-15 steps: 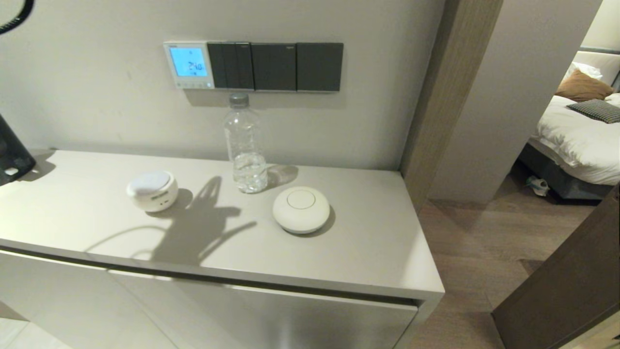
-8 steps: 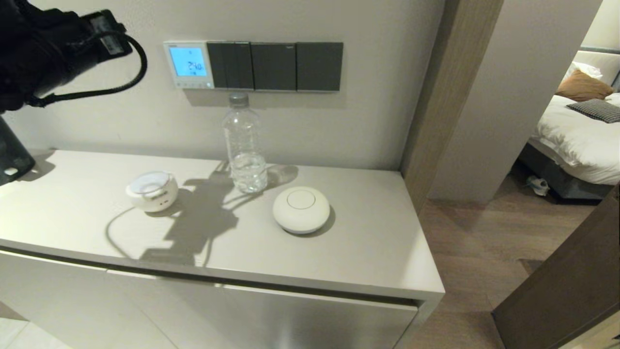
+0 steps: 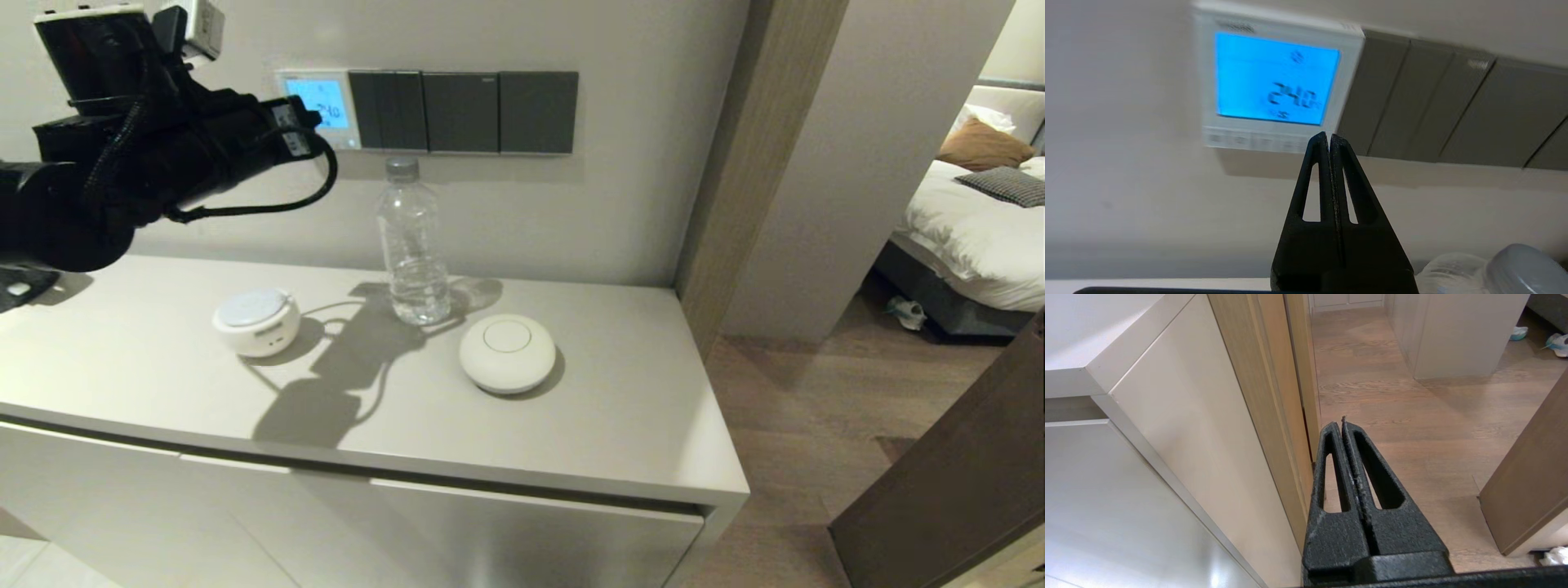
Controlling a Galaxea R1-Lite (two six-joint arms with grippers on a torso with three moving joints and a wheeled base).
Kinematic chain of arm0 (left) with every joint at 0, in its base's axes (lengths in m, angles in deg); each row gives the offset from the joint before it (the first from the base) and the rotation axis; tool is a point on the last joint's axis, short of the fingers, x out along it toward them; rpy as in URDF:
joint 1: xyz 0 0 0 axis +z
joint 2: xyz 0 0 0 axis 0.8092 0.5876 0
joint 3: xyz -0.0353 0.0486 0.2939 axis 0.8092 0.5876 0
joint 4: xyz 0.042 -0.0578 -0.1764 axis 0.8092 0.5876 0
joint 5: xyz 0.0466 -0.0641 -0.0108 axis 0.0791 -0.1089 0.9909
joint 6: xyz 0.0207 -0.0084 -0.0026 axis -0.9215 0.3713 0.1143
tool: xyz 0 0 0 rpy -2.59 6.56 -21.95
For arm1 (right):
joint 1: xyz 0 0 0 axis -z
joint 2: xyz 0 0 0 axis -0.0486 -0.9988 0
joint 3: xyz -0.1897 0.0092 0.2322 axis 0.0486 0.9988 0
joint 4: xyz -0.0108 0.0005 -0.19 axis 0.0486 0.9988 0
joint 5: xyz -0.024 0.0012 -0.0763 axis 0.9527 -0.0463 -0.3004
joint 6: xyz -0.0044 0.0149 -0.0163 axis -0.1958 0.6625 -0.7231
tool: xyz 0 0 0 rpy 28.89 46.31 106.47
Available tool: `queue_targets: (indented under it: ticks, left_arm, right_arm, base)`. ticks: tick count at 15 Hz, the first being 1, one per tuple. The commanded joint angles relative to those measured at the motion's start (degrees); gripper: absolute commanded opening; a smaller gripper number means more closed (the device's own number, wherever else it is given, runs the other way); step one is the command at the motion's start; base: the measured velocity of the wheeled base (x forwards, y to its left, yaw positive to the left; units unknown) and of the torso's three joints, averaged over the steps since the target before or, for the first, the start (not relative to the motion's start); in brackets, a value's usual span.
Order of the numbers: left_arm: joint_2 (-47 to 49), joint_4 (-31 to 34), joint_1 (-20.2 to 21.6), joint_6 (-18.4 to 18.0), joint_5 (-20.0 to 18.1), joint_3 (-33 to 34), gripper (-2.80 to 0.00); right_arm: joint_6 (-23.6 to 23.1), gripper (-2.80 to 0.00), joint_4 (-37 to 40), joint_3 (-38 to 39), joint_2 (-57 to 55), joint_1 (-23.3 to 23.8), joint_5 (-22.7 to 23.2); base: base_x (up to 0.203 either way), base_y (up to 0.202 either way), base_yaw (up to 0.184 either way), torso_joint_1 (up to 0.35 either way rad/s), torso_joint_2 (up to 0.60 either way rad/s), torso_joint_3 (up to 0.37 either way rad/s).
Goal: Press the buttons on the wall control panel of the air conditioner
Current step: Turn off the central air conditioner
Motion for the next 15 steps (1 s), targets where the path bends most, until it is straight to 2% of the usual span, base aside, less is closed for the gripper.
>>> queue_targets:
  ticks: [1,15]
  left_arm:
    - [3.8,-0.2,-1.7,0.0,-0.4,-1.5,-2.8]
    - [7.4,-0.3,-1.9,0.1,0.3,-4.2,-2.8]
  right_arm:
    - [0.0,-2.8,0.0,0.2,0.0,0.0,0.0]
    - [0.0,-2.8,0.0,0.2,0.0,0.0,0.0]
  base:
    - [0.0,0.0,0.0,0.0,0.0,0.0]
    - [0.0,0.0,0.0,0.0,0.0,0.0]
